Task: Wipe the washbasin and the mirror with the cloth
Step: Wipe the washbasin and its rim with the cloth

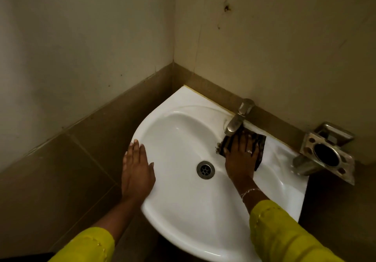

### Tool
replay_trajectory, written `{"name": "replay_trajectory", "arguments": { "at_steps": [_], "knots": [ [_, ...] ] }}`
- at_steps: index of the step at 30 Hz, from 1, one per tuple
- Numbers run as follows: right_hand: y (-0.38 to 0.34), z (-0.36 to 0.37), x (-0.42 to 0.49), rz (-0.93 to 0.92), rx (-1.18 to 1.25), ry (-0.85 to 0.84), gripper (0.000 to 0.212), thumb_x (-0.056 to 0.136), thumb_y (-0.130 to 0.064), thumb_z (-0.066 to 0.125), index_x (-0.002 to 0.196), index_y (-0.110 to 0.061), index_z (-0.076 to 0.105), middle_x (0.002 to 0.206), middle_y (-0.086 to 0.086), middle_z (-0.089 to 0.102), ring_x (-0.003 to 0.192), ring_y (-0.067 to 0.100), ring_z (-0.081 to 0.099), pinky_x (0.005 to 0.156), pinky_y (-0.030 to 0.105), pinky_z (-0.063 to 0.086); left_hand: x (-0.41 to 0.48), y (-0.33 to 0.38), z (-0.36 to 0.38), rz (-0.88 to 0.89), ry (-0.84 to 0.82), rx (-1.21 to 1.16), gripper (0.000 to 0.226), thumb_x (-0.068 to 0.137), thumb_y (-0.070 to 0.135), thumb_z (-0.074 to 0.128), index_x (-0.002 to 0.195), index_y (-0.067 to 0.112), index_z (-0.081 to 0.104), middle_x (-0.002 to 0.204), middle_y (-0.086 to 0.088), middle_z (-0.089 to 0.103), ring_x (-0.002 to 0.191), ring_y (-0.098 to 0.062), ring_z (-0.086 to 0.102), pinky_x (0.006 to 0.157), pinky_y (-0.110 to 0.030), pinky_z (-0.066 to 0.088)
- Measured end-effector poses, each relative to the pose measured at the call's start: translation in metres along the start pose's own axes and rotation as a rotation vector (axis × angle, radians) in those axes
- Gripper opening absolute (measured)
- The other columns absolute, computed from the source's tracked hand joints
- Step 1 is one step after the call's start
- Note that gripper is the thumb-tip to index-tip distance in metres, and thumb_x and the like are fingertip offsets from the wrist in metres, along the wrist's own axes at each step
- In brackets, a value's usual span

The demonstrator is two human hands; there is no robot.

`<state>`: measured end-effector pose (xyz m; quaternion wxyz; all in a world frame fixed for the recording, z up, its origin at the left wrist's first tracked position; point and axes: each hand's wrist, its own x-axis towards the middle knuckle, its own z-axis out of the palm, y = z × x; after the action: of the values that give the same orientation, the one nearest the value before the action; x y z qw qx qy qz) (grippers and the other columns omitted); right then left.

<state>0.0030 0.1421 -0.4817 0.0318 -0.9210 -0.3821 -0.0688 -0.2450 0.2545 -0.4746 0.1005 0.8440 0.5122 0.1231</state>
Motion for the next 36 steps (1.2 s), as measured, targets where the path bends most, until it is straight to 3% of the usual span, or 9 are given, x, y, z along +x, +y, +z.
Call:
{"name": "replay_trajectory", "arguments": {
  "at_steps": [2, 4, 9, 12, 16, 21, 27, 32, 36],
  "knots": [
    [-0.004, 0.009, -0.007, -0.114, -0.034, 0.065, 0.061, 0.077, -0.017, 0.063, 0.132, -0.004, 0.041, 0.132, 0.024, 0.051, 0.127, 0.039, 0.037, 0.106, 0.054, 0.022, 0.000, 0.000, 0.000, -0.006, 0.006, -0.007, 0.058, 0.080, 0.012, 0.061, 0.130, -0.008, 0.039, 0.143, -0.027, 0.033, 0.133, -0.040, 0.032, 0.109, -0.047, 0.022],
    [-0.011, 0.013, -0.009, -0.221, -0.079, 0.110, 0.073, 0.068, -0.005, 0.068, 0.135, -0.005, 0.039, 0.134, 0.022, 0.049, 0.127, 0.039, 0.032, 0.106, 0.053, 0.021, 0.000, 0.000, 0.000, -0.009, 0.012, -0.011, 0.056, 0.082, 0.014, 0.057, 0.131, -0.008, 0.039, 0.143, -0.026, 0.033, 0.133, -0.039, 0.032, 0.109, -0.046, 0.021],
    [-0.045, 0.006, 0.020, -0.280, -0.148, -0.016, 0.087, 0.060, -0.009, 0.074, 0.139, -0.006, 0.036, 0.138, 0.022, 0.045, 0.126, 0.042, 0.042, 0.100, 0.055, 0.037, 0.000, -0.001, 0.002, -0.017, 0.030, 0.007, 0.058, 0.078, 0.022, 0.044, 0.129, -0.007, 0.043, 0.140, -0.025, 0.038, 0.130, -0.037, 0.037, 0.106, -0.044, 0.022],
    [-0.058, 0.003, 0.046, -0.287, -0.138, -0.080, 0.081, 0.081, -0.017, 0.061, 0.146, -0.005, 0.014, 0.151, 0.021, 0.023, 0.138, 0.039, 0.022, 0.111, 0.054, 0.023, -0.001, -0.002, 0.002, -0.020, 0.048, 0.002, 0.058, 0.079, 0.022, 0.043, 0.130, -0.006, 0.041, 0.141, -0.024, 0.037, 0.131, -0.036, 0.036, 0.106, -0.043, 0.020],
    [-0.072, 0.004, 0.074, -0.279, -0.028, -0.034, 0.074, 0.084, -0.023, 0.060, 0.145, -0.004, 0.022, 0.150, 0.022, 0.026, 0.138, 0.039, 0.025, 0.113, 0.050, 0.015, -0.001, -0.002, 0.002, -0.034, 0.054, -0.058, 0.060, 0.082, 0.024, 0.038, 0.136, -0.002, 0.033, 0.147, -0.019, 0.029, 0.137, -0.030, 0.027, 0.110, -0.037, 0.015],
    [-0.093, 0.007, 0.078, -0.314, 0.006, -0.050, 0.069, 0.091, -0.023, 0.048, 0.146, -0.004, 0.011, 0.153, 0.022, 0.014, 0.141, 0.038, 0.012, 0.114, 0.051, 0.008, -0.002, -0.003, 0.003, -0.032, 0.074, -0.099, 0.061, 0.084, 0.031, 0.025, 0.135, -0.001, 0.035, 0.147, -0.018, 0.031, 0.136, -0.030, 0.028, 0.112, -0.034, 0.014],
    [-0.136, 0.011, 0.080, -0.528, 0.047, -0.048, 0.069, 0.093, -0.026, 0.046, 0.146, -0.003, 0.010, 0.154, 0.022, 0.010, 0.142, 0.039, 0.005, 0.114, 0.050, 0.001, -0.003, -0.004, 0.003, -0.044, 0.075, -0.151, 0.063, 0.085, 0.036, 0.023, 0.139, 0.004, 0.027, 0.149, -0.014, 0.027, 0.139, -0.024, 0.022, 0.111, -0.025, 0.005],
    [-0.177, 0.019, 0.062, -0.561, 0.255, -0.166, 0.068, 0.096, -0.028, 0.039, 0.146, -0.003, -0.001, 0.155, 0.020, -0.002, 0.143, 0.035, -0.005, 0.115, 0.045, -0.001, -0.003, -0.004, 0.005, -0.037, 0.096, -0.179, 0.063, 0.087, 0.037, 0.027, 0.140, 0.004, 0.026, 0.150, -0.013, 0.026, 0.137, -0.018, 0.015, 0.110, -0.025, 0.004],
    [-0.193, 0.024, 0.038, -0.630, 0.690, -0.313, 0.063, 0.091, -0.033, 0.022, 0.146, -0.012, 0.000, 0.156, 0.011, -0.007, 0.139, 0.018, -0.018, 0.112, 0.034, -0.010, -0.003, -0.005, 0.006, -0.024, 0.096, -0.214, 0.076, 0.087, 0.060, 0.014, 0.143, 0.009, 0.017, 0.152, -0.003, 0.011, 0.139, -0.014, 0.004, 0.111, -0.022, -0.001]
  ]
}}
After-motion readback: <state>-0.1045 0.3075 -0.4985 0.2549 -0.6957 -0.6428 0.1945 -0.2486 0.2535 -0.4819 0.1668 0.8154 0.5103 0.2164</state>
